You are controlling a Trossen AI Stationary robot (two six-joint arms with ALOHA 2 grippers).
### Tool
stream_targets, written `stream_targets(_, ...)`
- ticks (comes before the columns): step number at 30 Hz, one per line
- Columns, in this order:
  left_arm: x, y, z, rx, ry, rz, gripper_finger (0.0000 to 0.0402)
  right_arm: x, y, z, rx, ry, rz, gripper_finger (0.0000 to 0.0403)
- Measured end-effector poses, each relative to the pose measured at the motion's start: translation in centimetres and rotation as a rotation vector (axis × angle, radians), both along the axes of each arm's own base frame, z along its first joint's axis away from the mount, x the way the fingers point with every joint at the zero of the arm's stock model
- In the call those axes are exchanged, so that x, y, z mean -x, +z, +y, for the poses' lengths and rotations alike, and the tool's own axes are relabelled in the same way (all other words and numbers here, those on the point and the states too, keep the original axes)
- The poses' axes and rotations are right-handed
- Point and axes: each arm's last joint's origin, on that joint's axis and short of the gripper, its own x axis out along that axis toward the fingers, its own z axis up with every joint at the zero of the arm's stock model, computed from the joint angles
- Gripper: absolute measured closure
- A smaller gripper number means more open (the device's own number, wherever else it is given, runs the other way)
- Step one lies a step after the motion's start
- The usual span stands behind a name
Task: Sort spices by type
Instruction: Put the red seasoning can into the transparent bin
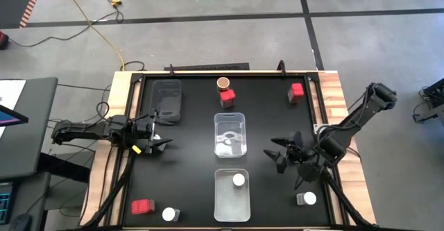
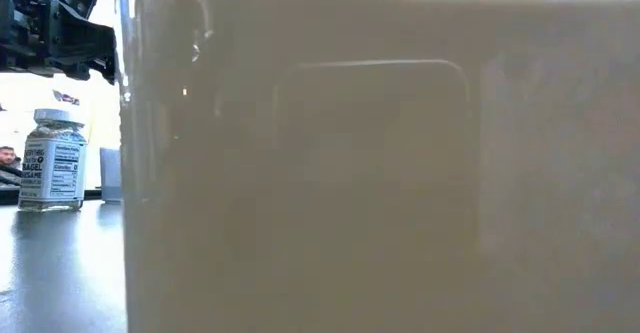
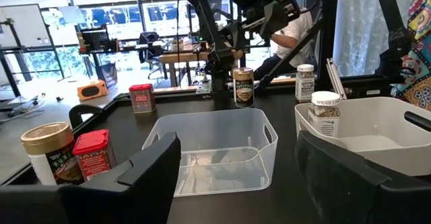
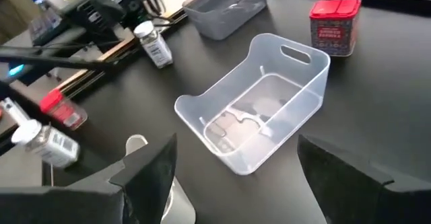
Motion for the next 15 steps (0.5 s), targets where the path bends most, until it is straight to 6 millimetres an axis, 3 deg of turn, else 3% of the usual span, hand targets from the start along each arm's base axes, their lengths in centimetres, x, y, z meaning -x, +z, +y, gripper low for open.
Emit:
stream_targets(5, 0.0, 0.0, 0.0, 0.0, 0.0, 0.0, 0.012, -1.6, 0.4, -1.9, -0.118, -0.158, -0.094, 0.0069)
stream_targets(15, 0.0, 0.0, 0.0, 0.001, 0.0, -0.002, 0.012, -4.3, -0.4, -6.1, -0.106, -0.379, -0.097, 0.0069)
